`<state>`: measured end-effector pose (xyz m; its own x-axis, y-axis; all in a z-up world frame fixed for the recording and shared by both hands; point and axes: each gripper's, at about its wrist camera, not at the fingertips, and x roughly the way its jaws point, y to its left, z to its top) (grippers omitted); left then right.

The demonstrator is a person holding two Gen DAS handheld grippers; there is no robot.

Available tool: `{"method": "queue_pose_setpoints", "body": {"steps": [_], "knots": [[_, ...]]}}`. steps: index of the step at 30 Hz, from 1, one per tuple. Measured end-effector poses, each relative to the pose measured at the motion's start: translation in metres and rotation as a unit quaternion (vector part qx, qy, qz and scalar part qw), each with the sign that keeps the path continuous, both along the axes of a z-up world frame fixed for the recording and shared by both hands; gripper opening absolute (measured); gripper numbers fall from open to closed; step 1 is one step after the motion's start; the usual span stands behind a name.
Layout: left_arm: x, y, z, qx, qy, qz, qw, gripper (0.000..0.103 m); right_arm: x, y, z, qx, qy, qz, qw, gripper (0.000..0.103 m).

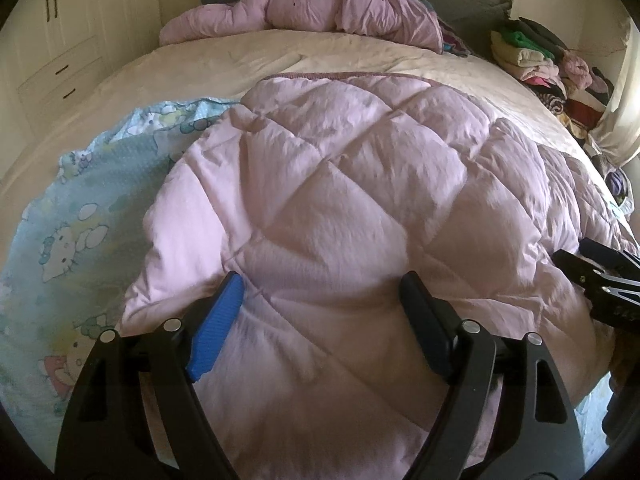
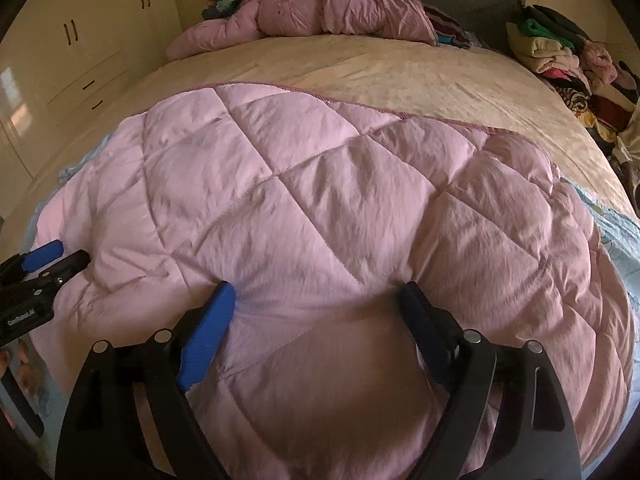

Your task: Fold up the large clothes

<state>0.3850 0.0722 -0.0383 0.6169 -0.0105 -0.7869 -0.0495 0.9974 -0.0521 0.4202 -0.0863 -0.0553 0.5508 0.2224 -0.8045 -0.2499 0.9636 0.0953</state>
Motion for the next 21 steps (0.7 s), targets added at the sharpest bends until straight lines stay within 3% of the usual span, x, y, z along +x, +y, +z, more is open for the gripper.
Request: {"method": "queue_pose_setpoints", "body": {"steps": [8,10,12,21], "knots": [[-0.009,0.003,0.016,-0.017,-0.001,-0.001,0.9999,0.076,-0.009,-0.005,0.014,0.016,0.002,-0.003,1.000,0.087],[-0.015,0.005,0.023,-0.028,-0.004,-0.001,0.9996,0.084,-0.017,-0.010,0.020,0.034,0.001,-0.004,0.999,0.094],[-0.021,0.005,0.028,-0.032,-0.010,-0.003,0.9994,0.093,-0.027,-0.014,0.028,0.048,-0.008,-0.010,0.999,0.094],[-0.045,0.000,0.065,-0.044,-0.040,-0.012,0.9981,0.093,-0.067,-0.029,0.065,0.094,-0.043,-0.015,0.994,0.095]]}}
